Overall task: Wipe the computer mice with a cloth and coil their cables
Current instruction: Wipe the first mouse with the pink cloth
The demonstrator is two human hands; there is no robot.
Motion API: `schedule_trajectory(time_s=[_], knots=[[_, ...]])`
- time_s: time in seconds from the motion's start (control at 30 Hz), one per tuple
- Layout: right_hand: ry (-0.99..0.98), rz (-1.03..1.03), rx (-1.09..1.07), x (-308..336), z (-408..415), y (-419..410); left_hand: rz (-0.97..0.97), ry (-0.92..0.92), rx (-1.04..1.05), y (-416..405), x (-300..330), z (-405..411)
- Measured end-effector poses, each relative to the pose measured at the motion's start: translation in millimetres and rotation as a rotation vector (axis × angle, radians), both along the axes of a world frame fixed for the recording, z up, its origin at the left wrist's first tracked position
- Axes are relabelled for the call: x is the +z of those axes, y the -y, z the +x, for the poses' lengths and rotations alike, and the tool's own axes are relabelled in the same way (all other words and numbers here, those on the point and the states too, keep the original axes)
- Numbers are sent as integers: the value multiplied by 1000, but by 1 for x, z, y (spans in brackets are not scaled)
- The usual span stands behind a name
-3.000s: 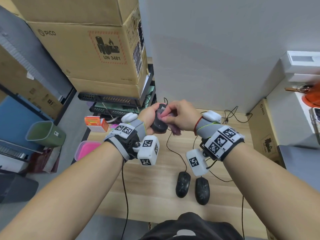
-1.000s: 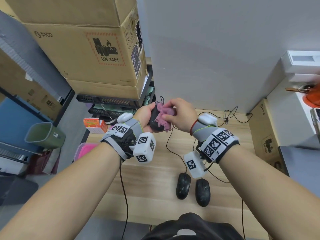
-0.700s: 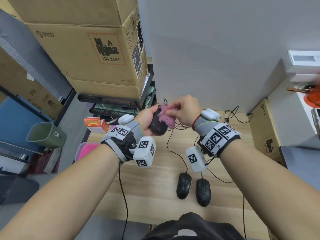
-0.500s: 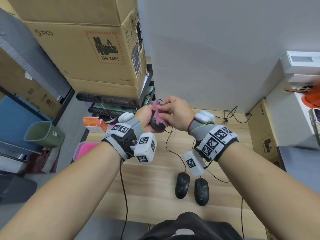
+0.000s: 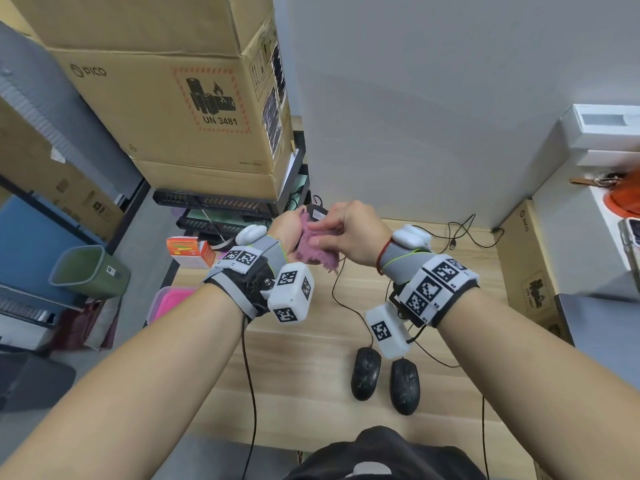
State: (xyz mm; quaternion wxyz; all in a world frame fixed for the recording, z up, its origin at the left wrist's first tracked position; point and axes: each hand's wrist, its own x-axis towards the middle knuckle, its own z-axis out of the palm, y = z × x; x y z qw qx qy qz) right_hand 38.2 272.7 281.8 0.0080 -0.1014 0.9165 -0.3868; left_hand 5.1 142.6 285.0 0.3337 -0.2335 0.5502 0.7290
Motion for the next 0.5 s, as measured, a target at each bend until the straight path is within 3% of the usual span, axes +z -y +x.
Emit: schedule_trajectory(time_s=[0.1,0.33,0.5], knots=[[28,-30,22,1,-1,-1,-33,5,11,4,-1,-2],[40,-28,-218,-3,-16,-19,-83,-48,-88,-10,-9,5],[119,-111,25,-4,-6,-11,-10,-139,12,-3,-8,-6]])
